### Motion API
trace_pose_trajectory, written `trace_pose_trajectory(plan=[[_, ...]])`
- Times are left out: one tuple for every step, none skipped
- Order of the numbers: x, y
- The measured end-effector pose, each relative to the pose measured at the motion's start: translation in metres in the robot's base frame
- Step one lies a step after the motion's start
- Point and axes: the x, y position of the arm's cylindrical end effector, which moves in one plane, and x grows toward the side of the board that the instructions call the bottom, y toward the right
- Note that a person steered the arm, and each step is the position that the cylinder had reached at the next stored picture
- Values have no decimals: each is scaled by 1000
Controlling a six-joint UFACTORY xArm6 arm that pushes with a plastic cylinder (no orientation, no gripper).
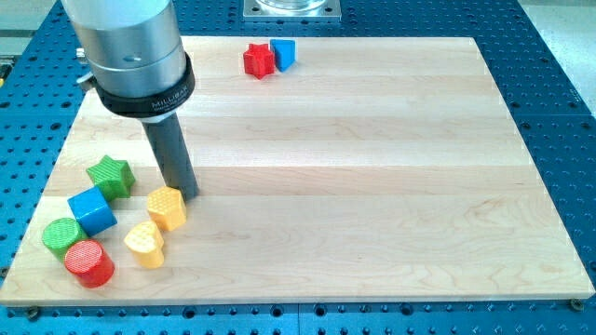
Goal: Separate the triangle from the red star
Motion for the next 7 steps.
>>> trace_pose_trajectory(plan=[[-1, 5], [-46, 67], [-79, 155], [-171, 194], [-269, 185], [-305, 134], [-245, 97]])
